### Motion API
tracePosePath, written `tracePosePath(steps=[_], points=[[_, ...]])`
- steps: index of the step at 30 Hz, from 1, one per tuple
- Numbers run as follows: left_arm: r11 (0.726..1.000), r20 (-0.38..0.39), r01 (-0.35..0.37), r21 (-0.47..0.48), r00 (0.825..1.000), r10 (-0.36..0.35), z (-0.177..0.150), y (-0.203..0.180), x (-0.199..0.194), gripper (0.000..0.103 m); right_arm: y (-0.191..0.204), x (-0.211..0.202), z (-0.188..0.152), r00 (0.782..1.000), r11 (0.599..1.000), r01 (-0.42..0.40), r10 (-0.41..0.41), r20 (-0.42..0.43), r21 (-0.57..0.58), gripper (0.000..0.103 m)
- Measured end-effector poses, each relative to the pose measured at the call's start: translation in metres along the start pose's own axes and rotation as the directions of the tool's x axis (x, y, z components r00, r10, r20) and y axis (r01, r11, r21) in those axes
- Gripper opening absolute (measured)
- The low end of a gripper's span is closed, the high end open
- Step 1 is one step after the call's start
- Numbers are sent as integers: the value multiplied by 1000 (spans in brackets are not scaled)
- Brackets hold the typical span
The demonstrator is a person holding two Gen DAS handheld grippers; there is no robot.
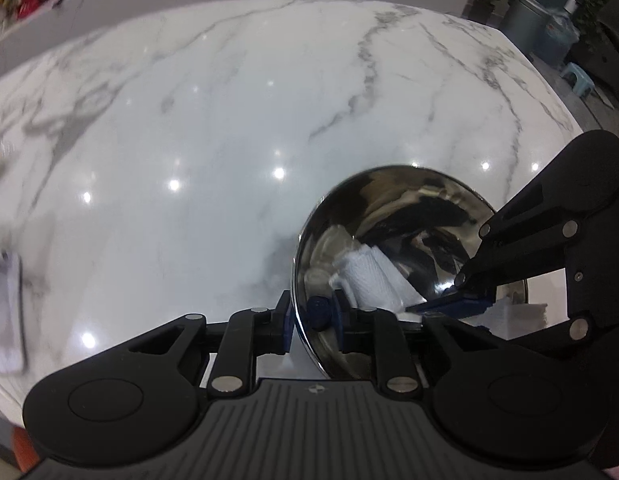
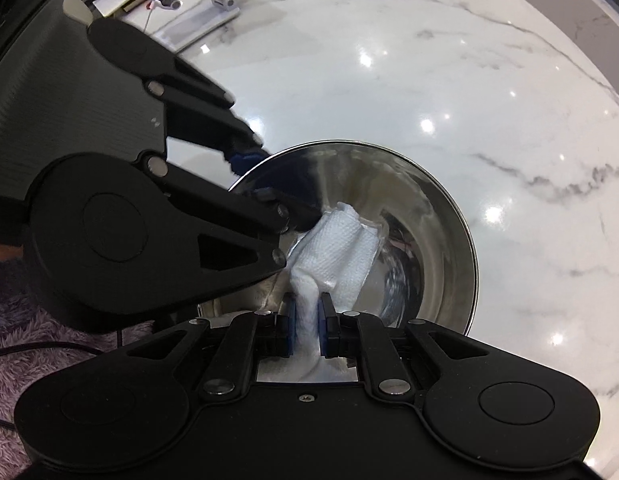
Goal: Clean bowl
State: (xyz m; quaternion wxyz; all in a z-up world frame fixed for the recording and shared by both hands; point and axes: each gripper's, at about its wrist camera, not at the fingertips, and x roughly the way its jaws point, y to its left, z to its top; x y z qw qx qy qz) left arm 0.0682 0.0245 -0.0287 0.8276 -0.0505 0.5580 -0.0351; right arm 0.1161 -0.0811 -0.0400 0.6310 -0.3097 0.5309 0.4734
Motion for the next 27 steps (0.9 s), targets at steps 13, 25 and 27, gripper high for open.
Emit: tracePosePath(steps=[13, 25, 27], points=[[1000, 0, 4, 27, 1000, -4, -7, 0, -5, 20, -11, 9, 0, 1000, 1000, 17, -17, -1, -17, 9], [998, 18, -15, 58, 1000, 14, 3, 0, -2, 17, -29, 19, 13, 979, 973, 201, -203, -4, -110, 8], [998, 21, -21, 60, 1000, 20, 8, 0, -1, 17, -31, 22, 14, 978, 973, 206, -207, 1, -109, 8]])
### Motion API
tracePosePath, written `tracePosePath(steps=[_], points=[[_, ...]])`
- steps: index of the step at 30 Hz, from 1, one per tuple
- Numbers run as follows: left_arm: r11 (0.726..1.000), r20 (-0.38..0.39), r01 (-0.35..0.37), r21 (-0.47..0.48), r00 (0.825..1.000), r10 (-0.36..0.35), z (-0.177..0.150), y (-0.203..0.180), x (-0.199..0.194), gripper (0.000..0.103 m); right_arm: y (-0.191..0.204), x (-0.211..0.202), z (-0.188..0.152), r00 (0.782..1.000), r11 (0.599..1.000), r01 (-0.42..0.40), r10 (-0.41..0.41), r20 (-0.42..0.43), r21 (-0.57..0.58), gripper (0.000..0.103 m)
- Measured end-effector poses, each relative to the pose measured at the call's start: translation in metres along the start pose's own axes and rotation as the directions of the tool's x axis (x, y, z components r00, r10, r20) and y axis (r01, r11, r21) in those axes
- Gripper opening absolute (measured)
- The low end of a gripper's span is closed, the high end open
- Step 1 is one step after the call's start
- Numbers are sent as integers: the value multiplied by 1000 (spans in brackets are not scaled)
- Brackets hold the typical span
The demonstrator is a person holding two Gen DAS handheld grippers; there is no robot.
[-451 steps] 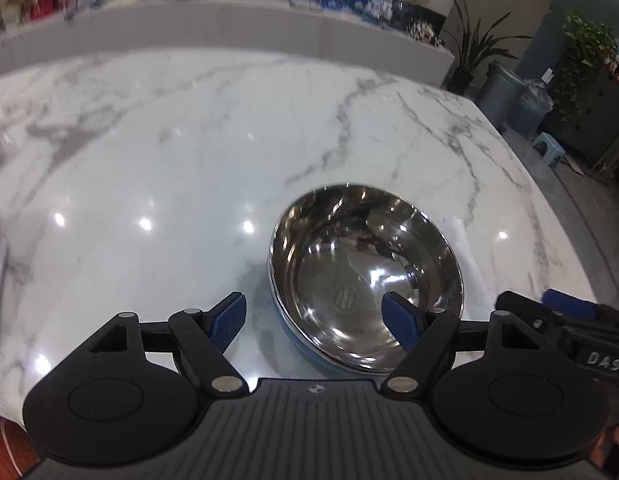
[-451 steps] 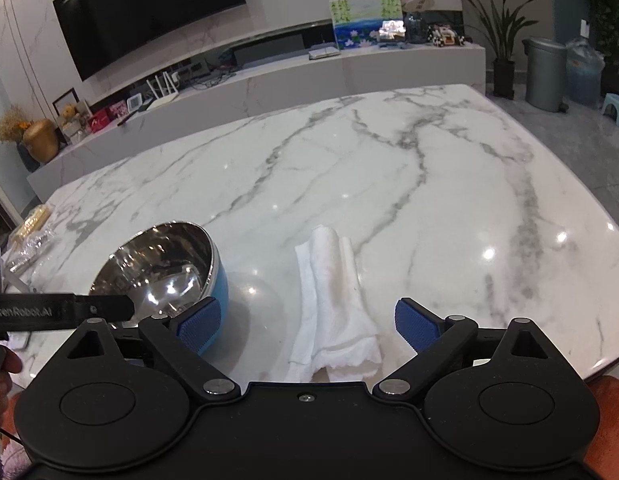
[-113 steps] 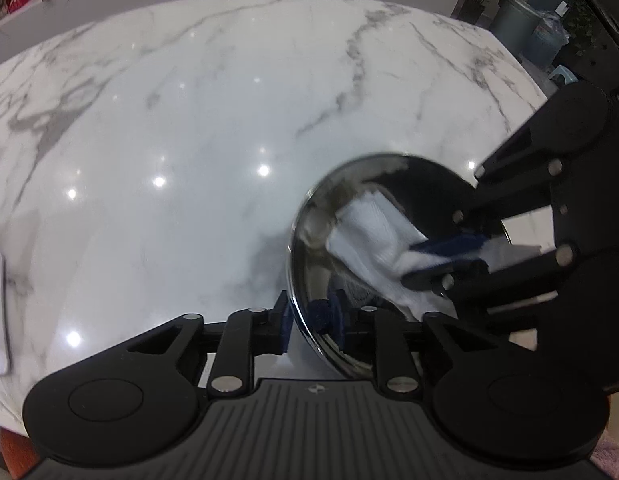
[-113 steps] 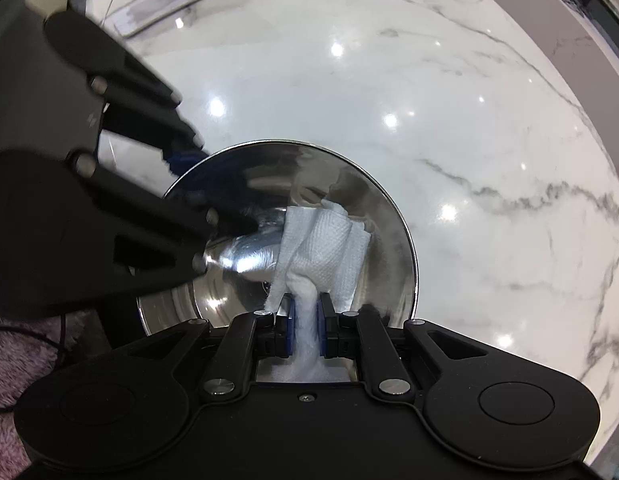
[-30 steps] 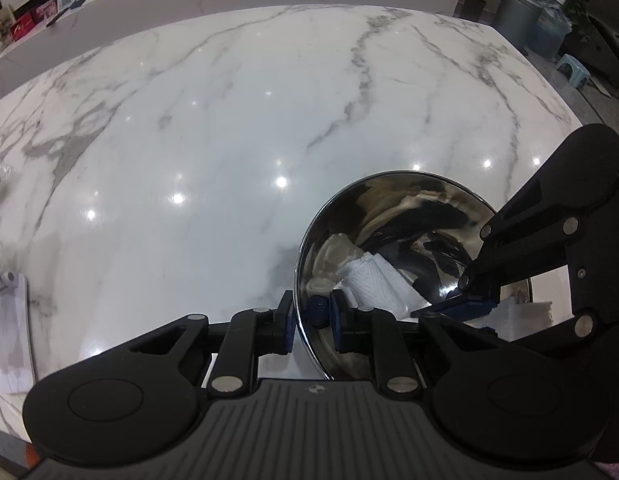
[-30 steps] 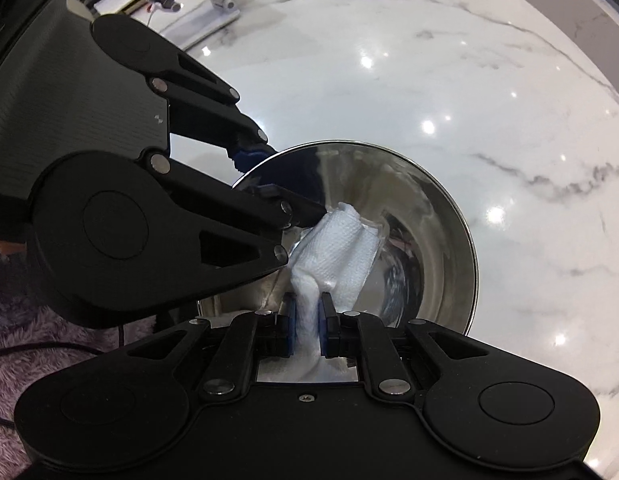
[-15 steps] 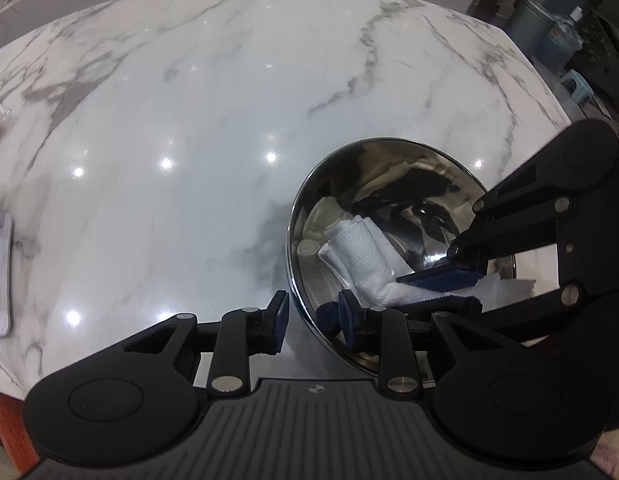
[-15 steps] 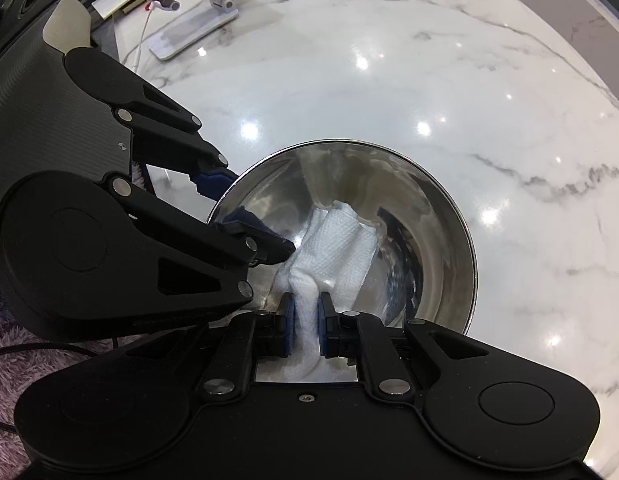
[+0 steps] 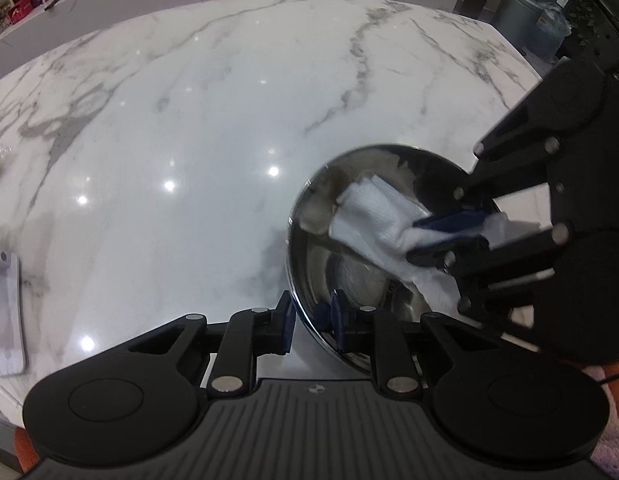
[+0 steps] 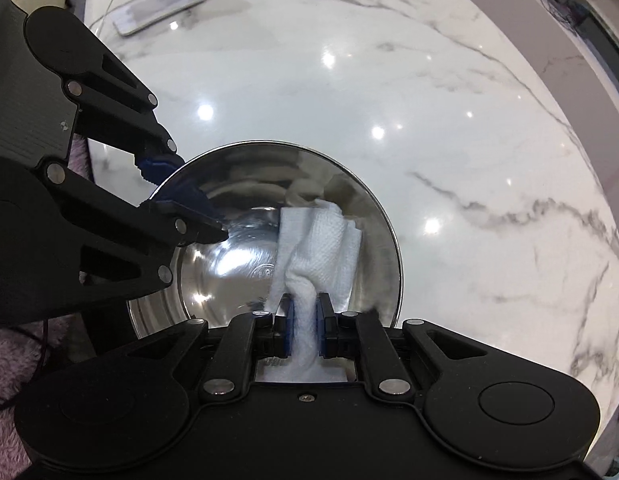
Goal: Clean bowl
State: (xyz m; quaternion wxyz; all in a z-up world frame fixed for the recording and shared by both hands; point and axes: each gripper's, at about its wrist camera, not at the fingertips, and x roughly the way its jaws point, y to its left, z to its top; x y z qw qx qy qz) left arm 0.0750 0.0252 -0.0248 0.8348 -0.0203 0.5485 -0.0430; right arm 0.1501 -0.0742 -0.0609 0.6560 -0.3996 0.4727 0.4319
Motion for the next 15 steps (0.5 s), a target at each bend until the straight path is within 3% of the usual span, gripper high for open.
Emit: tracePosePath(steps=[3, 9, 12, 15], points=[[1000, 4, -10, 14, 1000, 10, 8, -2, 4, 15, -3, 3, 0, 1000, 1000, -3, 3, 5, 8, 9], [1000, 8, -20, 19, 1000, 20, 15, 0, 7, 16, -13, 11, -4, 993, 990, -115, 111, 41, 85, 11], [1000, 9, -17, 16, 1000, 17, 16, 2, 8, 16, -18, 15, -4, 974, 966, -226, 219, 65, 127, 11], [1000, 11, -16, 18, 1000, 16, 16, 2, 8, 16, -18, 20, -2, 965, 957, -260, 252, 75, 128, 11]])
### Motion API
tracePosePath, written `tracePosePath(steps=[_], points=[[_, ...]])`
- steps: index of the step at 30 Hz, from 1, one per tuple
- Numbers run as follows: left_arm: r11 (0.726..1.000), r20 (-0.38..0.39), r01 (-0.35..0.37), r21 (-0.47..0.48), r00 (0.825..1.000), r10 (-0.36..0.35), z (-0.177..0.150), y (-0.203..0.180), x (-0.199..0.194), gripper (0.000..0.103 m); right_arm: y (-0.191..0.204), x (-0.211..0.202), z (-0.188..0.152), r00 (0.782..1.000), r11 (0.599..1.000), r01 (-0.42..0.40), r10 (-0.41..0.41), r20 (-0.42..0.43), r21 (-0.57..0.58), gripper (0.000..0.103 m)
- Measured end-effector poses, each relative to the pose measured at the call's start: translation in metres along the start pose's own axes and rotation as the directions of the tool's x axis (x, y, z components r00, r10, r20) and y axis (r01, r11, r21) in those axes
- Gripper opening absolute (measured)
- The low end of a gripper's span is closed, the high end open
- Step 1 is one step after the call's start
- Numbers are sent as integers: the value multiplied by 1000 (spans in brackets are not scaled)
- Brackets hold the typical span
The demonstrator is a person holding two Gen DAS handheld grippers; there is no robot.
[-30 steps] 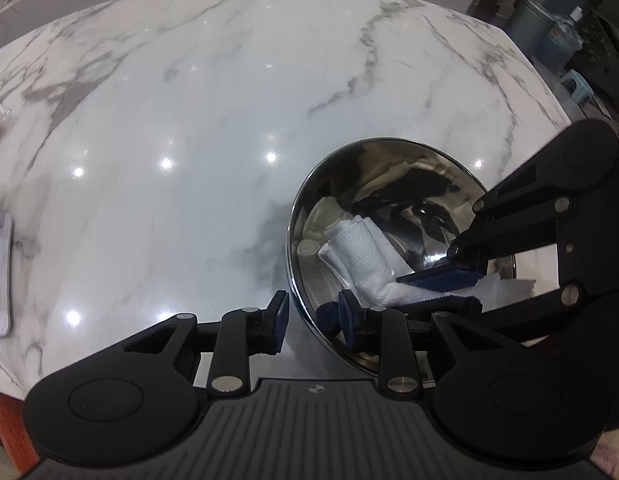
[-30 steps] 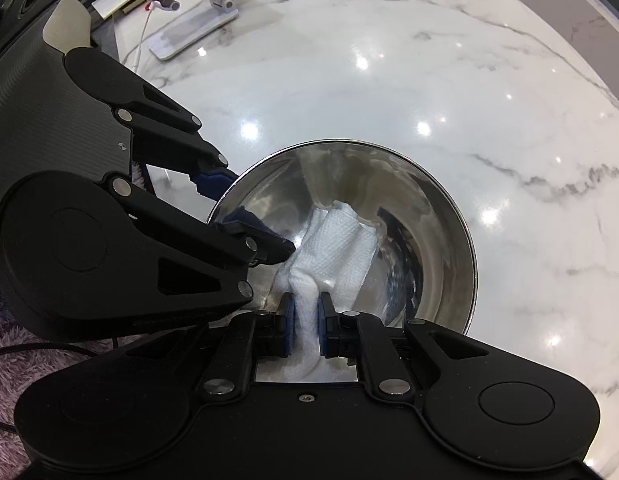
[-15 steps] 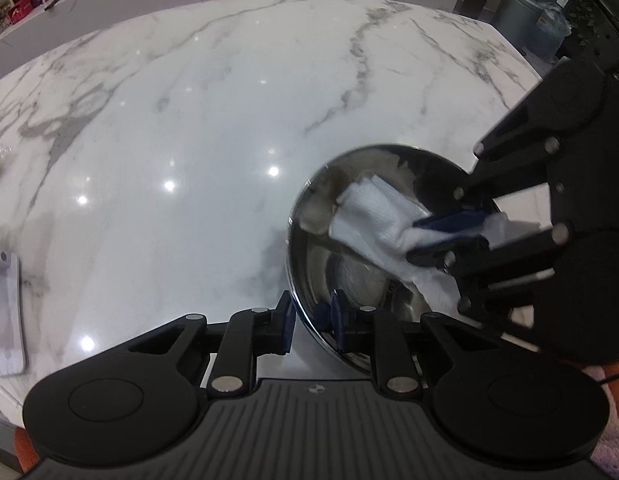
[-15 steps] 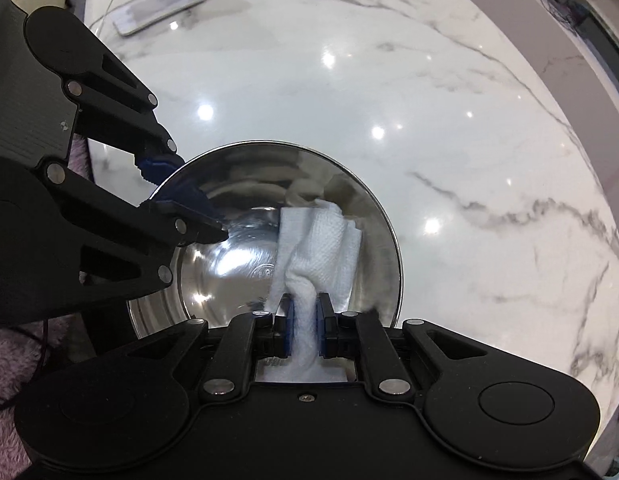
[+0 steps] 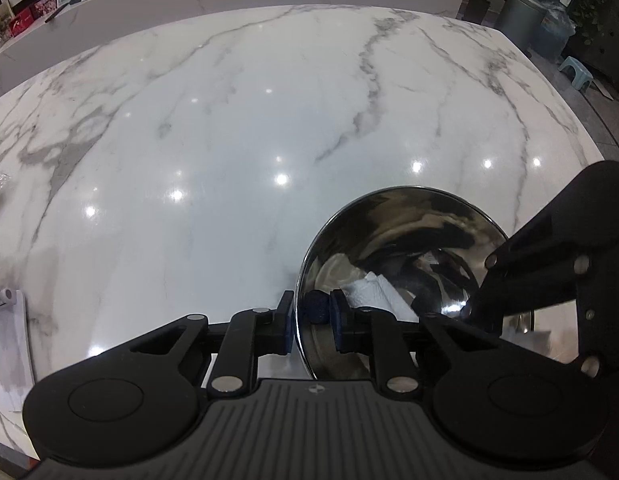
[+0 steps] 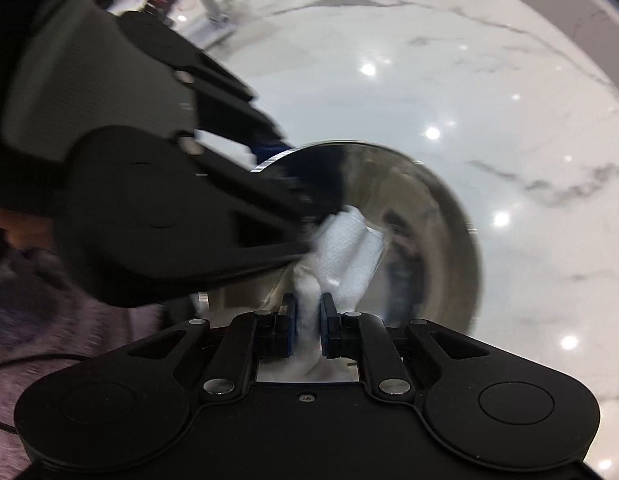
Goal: Clean bowl
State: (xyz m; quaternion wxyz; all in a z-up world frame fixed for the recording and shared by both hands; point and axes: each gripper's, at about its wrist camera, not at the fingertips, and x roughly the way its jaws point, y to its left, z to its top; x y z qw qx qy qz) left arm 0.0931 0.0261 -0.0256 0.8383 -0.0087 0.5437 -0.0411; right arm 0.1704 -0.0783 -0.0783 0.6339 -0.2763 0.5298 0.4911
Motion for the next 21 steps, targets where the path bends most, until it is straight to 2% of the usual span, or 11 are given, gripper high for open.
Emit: tracePosePath(steps=[4, 9, 13, 17, 20, 21], points=[[1000, 4, -2, 2, 1000, 2, -1, 1, -1, 16, -9, 5, 3, 1000, 1000, 23, -23, 9, 0, 9], [1000, 3, 10, -7, 1000, -10, -2, 3, -1, 16, -19, 11, 7, 991, 991, 129, -128, 36, -29, 9], [1000, 5, 16, -20, 1000, -16, -3, 4, -2, 16, -29, 15, 9, 975, 975, 220, -218, 34, -45, 9], [999, -2, 15, -47, 1000, -15, -6, 4, -4, 17, -39, 18, 9, 976, 976, 215, -215, 36, -22, 9], [996, -18, 50, -70, 999, -51, -11, 3, -6, 26, -46, 22, 10, 979, 980, 201, -201, 42, 4, 9], [995, -24, 60, -78, 998, -62, -13, 3, -6, 28, -32, -4, -14, 980, 981, 196, -196, 45, 9, 9]])
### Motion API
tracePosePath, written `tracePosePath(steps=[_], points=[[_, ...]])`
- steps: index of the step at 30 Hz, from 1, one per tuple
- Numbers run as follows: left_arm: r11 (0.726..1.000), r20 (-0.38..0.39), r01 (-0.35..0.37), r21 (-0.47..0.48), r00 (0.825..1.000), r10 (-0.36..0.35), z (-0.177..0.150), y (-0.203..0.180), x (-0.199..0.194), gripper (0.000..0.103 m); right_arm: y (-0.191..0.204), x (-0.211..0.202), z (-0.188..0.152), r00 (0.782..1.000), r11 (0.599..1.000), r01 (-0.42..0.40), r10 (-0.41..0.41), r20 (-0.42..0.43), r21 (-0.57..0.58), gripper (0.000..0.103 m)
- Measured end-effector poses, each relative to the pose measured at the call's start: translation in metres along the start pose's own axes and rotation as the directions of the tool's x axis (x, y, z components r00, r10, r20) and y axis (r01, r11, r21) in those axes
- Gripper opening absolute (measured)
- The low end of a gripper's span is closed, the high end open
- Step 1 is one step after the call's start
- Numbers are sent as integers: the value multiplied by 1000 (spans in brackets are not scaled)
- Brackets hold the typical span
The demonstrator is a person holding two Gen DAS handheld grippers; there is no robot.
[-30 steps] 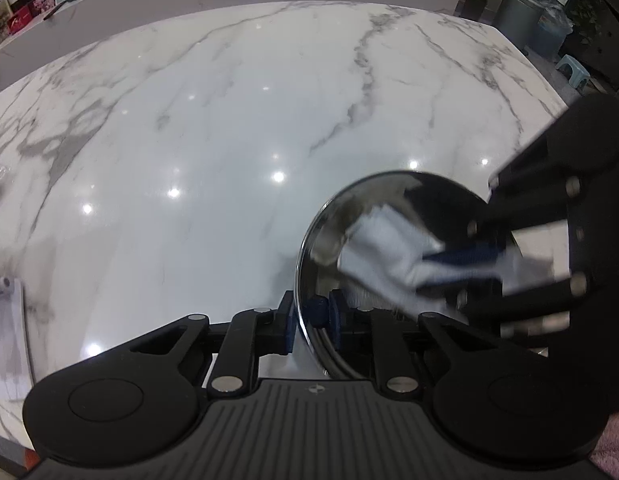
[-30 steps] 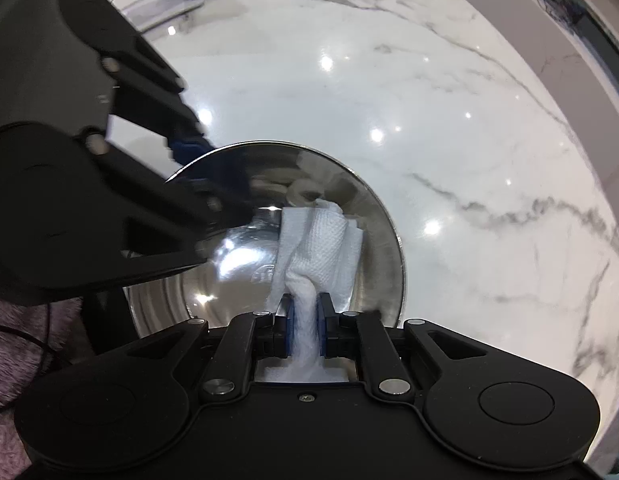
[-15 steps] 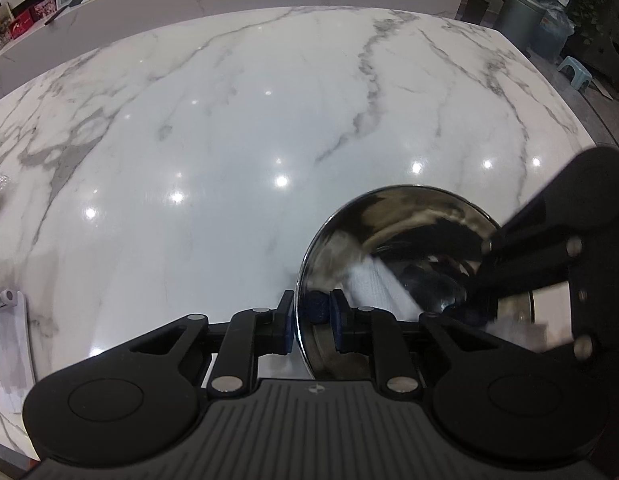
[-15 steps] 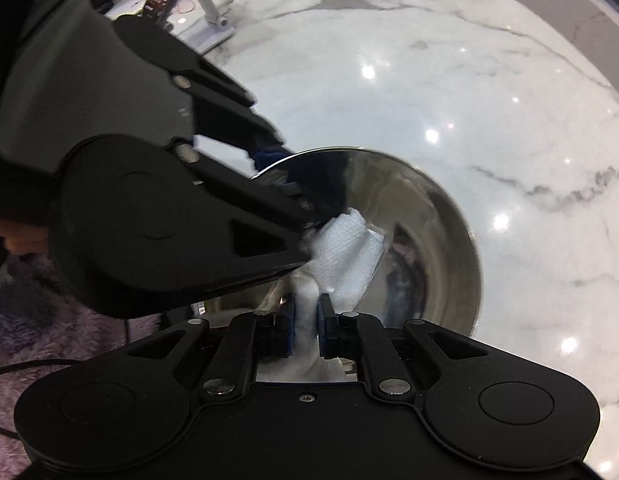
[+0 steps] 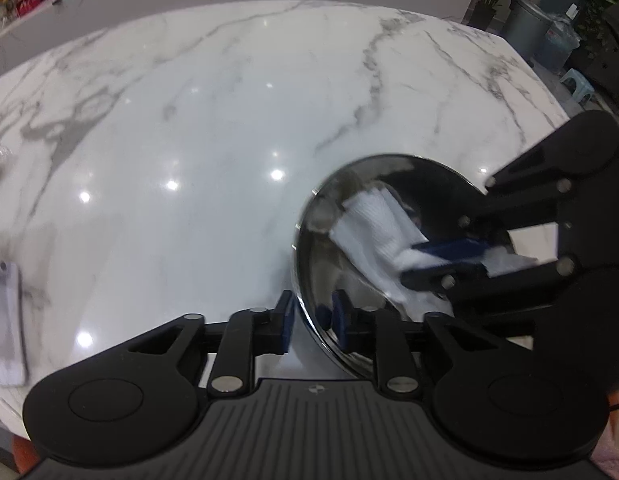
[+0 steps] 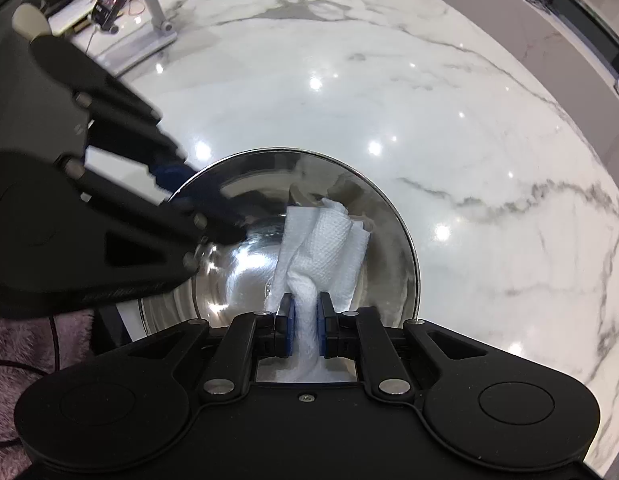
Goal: Clean bowl
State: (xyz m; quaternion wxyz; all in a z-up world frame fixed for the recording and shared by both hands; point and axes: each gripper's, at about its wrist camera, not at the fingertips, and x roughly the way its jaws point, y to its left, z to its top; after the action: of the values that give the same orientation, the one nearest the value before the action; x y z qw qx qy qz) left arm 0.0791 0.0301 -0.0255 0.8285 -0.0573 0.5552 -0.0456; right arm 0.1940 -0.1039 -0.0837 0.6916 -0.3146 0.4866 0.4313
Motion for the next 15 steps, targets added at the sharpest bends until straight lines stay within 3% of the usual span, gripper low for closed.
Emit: tracePosePath(steps=[1, 2, 3, 4, 5, 7, 8, 10, 15], points=[[1000, -4, 5, -6, 1000, -5, -2, 0, 0, 29, 11, -38, -29, 1000, 1000, -5, 5, 2, 5, 9], [1000, -1, 7, -10, 1000, -7, -4, 0, -1, 29, 13, -42, -31, 1000, 1000, -9, 9, 3, 10, 9], [1000, 2, 9, -14, 1000, -9, -6, 0, -2, 30, 42, -33, 5, 1000, 1000, -11, 11, 3, 12, 9], [1000, 5, 11, -18, 1000, -11, -7, -1, -3, 30, 53, -39, 10, 1000, 1000, -16, 16, 1, 11, 9], [1000, 7, 13, -15, 1000, -13, -7, -1, -4, 30, 59, -44, 1, 1000, 1000, -18, 18, -1, 11, 9], [1000, 20, 5, 2, 1000, -5, -7, -2, -5, 26, 50, -14, 18, 1000, 1000, -19, 19, -5, 7, 9], [1000, 27, 1, 7, 1000, -1, -7, -2, -5, 22, 40, -20, 23, 1000, 1000, -19, 19, -10, 2, 9], [1000, 41, -11, 20, 999, 10, -4, -2, -5, 18, 48, -68, -6, 1000, 1000, -23, 23, -21, 0, 9], [998, 57, -45, 45, 997, 43, 2, -2, -1, 11, 65, -51, 18, 997, 998, -57, 57, -60, -2, 9]])
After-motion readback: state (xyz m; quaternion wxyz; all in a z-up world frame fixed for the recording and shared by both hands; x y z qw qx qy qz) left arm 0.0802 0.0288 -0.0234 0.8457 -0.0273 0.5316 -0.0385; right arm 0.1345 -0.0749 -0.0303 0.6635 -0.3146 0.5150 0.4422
